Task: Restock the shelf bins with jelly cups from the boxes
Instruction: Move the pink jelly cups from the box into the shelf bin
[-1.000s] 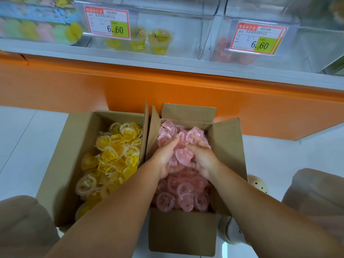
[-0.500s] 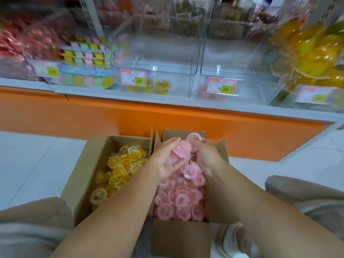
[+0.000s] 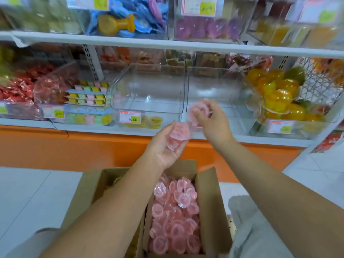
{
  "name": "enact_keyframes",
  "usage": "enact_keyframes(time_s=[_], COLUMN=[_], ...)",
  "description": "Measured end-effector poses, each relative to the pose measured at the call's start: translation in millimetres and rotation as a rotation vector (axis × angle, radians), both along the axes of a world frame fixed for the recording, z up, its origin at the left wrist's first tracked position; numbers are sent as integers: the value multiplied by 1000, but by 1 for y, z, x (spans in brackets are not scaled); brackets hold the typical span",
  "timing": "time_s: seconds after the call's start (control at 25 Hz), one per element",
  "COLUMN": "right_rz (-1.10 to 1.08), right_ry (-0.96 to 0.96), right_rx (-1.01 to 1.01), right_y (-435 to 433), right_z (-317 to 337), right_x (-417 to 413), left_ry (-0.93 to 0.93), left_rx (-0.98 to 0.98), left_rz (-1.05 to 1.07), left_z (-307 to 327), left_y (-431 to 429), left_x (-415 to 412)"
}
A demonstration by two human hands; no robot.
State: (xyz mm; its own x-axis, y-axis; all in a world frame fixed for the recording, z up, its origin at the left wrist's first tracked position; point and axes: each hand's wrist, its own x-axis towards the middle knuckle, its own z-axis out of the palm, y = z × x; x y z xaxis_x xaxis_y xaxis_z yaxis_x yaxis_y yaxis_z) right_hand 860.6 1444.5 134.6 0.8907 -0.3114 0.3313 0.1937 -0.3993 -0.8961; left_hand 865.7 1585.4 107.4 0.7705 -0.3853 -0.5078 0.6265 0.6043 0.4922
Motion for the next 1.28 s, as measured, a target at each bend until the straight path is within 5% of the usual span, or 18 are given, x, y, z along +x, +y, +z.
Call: enact_keyframes(time_s=[0.16, 0.32, 0.64, 0.96, 1.08, 1.12, 1.24, 1.28], right_rz=[-100, 97, 420, 427, 315, 274, 338, 397], right_ry=[139, 773, 1340, 1343, 1107, 918, 508, 449], right_rx=[-81, -445, -297, -394, -634, -555, 113, 144], right_y=[-66, -121, -162, -151, -138, -133, -112, -106], right_z=[46, 39, -27, -9, 27, 40, 89, 102], right_x=[65, 118, 153, 137, 129, 126, 106, 96], left_ry=[10, -47, -118, -150, -181, -191, -203, -200], left_rx=[-58, -6, 48, 75, 103, 116, 135, 131], left_rz=[67, 69, 14, -7, 24, 29, 21, 14], left_z=[23, 50, 68, 70, 81, 86, 95, 97], left_y=[-4, -9, -21, -36, -44, -48, -66, -72], left_x=[36, 72, 124, 124, 115, 113, 110, 109])
